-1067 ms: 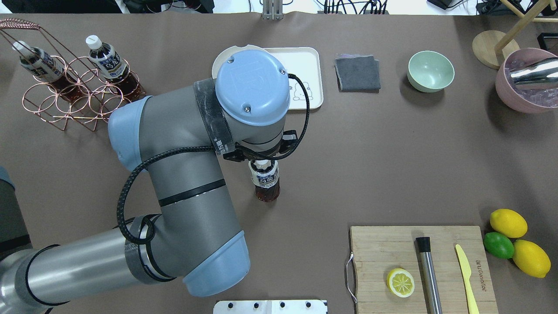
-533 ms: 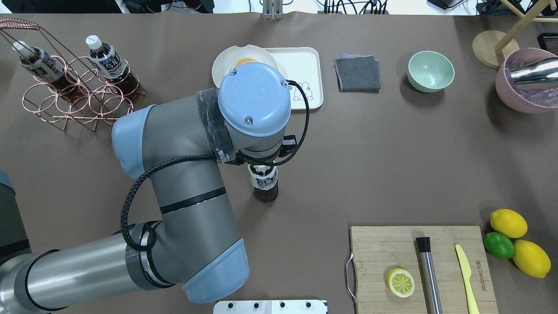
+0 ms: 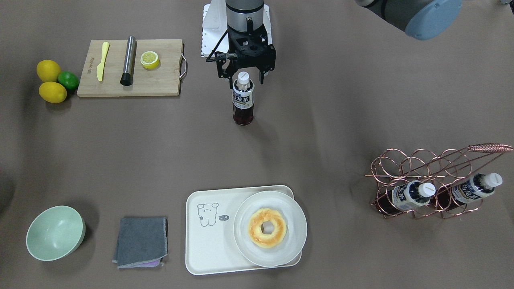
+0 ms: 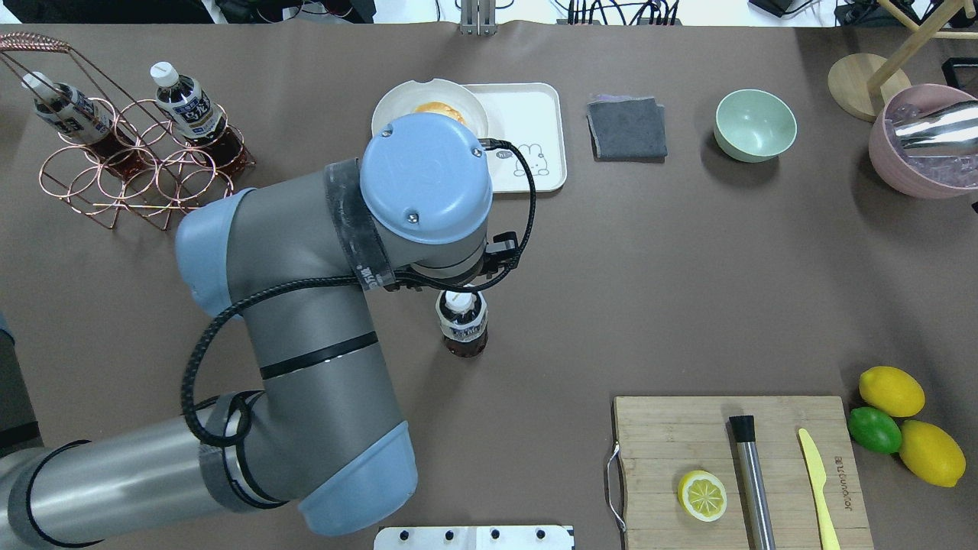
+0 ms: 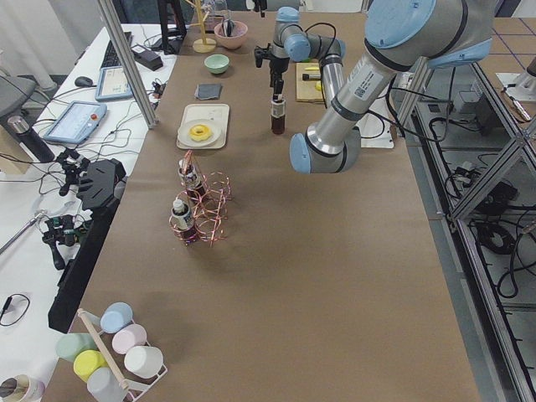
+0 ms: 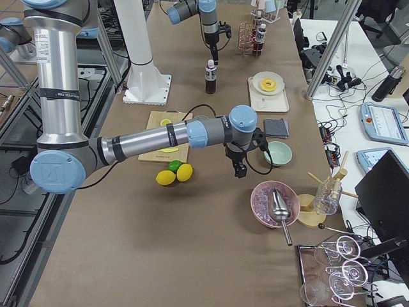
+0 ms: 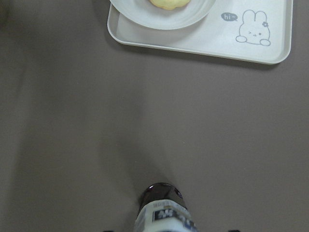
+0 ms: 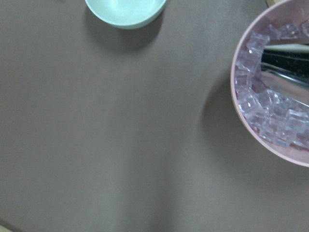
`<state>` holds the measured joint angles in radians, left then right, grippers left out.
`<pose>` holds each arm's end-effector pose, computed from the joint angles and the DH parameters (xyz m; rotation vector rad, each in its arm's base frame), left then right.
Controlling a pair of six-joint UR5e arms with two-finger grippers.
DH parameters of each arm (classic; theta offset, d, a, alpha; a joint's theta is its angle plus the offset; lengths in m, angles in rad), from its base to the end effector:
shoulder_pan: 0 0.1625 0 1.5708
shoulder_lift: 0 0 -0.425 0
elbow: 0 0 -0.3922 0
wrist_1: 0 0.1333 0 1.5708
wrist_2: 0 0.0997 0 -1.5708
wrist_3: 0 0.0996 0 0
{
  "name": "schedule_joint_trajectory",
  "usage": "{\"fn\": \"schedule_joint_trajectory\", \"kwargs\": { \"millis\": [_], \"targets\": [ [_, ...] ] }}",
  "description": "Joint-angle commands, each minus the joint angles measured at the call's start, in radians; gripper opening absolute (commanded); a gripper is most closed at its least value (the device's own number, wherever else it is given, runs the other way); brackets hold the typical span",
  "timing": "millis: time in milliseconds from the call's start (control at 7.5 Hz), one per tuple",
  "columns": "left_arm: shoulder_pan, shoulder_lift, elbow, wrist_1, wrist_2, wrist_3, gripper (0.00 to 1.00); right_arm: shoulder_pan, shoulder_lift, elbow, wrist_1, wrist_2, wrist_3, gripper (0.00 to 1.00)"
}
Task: Place tea on tray
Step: 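Lower the bottle upright onto the table and open the left gripper, then withdraw the left arm while the right gripper reaches down over the bottle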
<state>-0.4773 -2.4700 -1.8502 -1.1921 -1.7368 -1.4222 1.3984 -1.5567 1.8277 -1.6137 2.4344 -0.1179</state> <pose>0.4993 -0.3898 0.0615 0.0965 0.8096 -0.2440 -0.0283 -0.4982 0.5230 0.1913 -0.8702 -0.3694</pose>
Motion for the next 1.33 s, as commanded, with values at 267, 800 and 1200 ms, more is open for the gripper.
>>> {"fn": "schedule_joint_trajectory", "kwargs": {
  "millis": [267,800,1200],
  "targets": [
    [-0.301,0.291,-0.268,0.011,-0.172,0.363,0.96,-0.273,0.266,0.105,-0.002,-0.032,0.722,1.00],
    [-0.559,0.572,-0.333,-0.003,-0.344,0.858,0.96,-0.523,0.412,0.221,-0.008,-0.157,1.184,0.99],
    [-0.740,0.701,-0.233,-0.109,-0.391,1.161,0.96,-0.703,0.564,0.237,-0.093,-0.322,1.400,0.98]
  ]
}}
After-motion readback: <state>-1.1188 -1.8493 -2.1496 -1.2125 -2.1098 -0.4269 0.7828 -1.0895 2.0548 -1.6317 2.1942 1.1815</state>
